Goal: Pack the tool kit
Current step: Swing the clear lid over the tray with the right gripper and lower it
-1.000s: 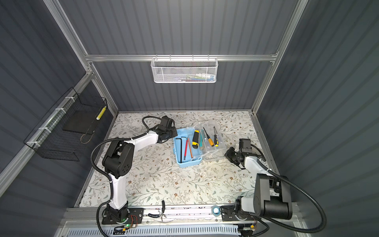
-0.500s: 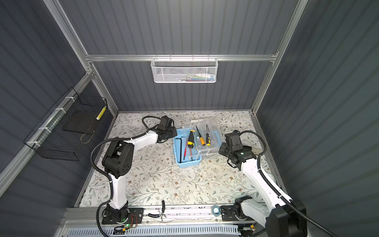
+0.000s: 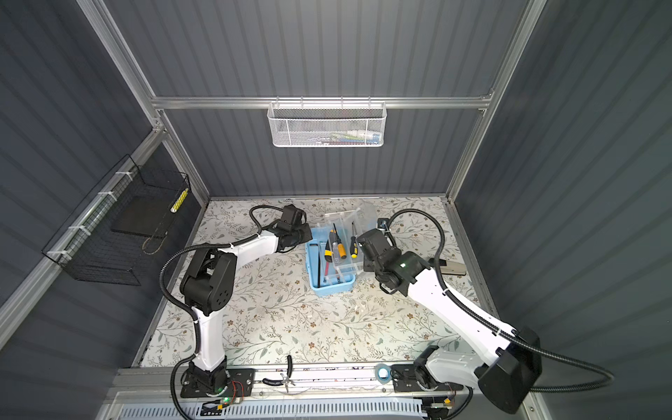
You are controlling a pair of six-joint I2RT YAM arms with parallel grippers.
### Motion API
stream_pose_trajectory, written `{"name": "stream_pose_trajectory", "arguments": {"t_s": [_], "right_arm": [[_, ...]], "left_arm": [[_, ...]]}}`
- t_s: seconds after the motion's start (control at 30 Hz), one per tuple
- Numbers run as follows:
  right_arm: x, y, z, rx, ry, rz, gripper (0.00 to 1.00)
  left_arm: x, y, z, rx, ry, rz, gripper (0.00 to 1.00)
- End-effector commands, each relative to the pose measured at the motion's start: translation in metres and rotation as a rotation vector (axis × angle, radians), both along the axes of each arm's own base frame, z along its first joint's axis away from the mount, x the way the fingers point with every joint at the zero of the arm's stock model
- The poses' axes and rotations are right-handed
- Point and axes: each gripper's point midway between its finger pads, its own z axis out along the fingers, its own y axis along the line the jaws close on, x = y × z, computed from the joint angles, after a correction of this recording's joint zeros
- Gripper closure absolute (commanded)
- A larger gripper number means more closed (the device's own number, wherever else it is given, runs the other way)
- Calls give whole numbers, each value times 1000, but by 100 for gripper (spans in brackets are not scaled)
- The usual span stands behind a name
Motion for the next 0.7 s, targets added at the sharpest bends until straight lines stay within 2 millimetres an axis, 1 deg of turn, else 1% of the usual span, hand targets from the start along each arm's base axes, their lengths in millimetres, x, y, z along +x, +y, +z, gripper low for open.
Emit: {"name": "stream_pose_trajectory", "arguments": {"t_s": [0.0, 0.07, 0.17, 0.27, 0.37, 0.47, 0.67], "right_arm": [[5, 62, 24, 138, -55, 141, 100], [1, 79, 22, 134, -46, 178, 100], [-3, 99, 24, 130, -42, 223, 100], [-10, 116, 26, 127, -39, 262, 100], [-15, 126, 28, 122, -39, 288, 100], [-18, 131, 30, 116, -38, 304, 100], [-25, 140, 35, 156, -33, 341, 89]], "left_arm": [[0, -33, 13, -78, -37, -91, 100], [1, -34, 15, -81, -41, -93, 100], [2, -35, 16, -84, -43, -95, 100], [2, -36, 17, -89, -44, -94, 100], [3, -37, 17, -97, -43, -91, 100], [2, -36, 15, -107, -35, -79, 100], [1, -34, 13, -123, -22, -53, 100]]}}
